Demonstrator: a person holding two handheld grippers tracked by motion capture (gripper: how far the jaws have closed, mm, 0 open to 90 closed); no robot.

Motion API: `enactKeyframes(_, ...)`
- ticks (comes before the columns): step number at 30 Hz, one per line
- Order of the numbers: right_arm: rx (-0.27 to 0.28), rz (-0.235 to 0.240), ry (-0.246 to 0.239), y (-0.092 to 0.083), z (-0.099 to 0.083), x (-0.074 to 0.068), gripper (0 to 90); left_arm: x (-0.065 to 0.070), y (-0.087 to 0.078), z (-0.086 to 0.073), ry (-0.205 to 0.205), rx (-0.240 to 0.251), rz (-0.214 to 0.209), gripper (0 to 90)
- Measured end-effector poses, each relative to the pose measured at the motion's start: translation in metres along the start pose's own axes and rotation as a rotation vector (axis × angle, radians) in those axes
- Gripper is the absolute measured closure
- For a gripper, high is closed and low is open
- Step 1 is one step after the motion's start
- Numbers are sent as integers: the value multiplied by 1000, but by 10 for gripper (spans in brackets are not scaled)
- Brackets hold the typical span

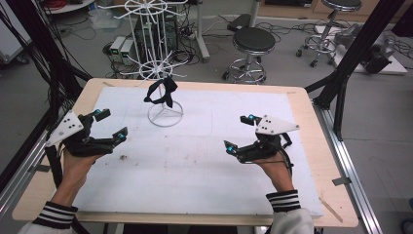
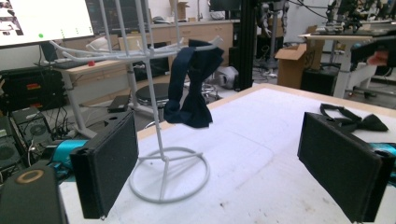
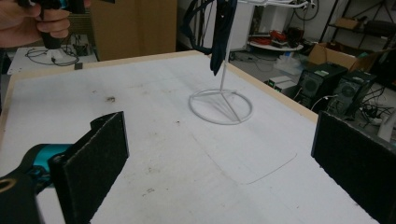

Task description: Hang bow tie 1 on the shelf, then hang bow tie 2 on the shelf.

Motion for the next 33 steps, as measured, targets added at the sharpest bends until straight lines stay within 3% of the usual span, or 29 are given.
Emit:
enactKeyframes(14, 1, -13, 7, -7, -1, 0, 33, 4, -1, -16, -7, -29, -10, 128)
enactKeyframes(33, -1, -19, 11, -12, -6, 7, 33, 2, 2, -19, -5, -51, -23, 128)
Point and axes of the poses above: each handheld gripper's, and its own axes: y roughly forward along the jaws, z roughly out of its top, x roughly to its right, the point moved 1 cm from there along y, roughly forward along the jaws, and after that the axes turned 8 degrees about -x, right-handed, at the moved point
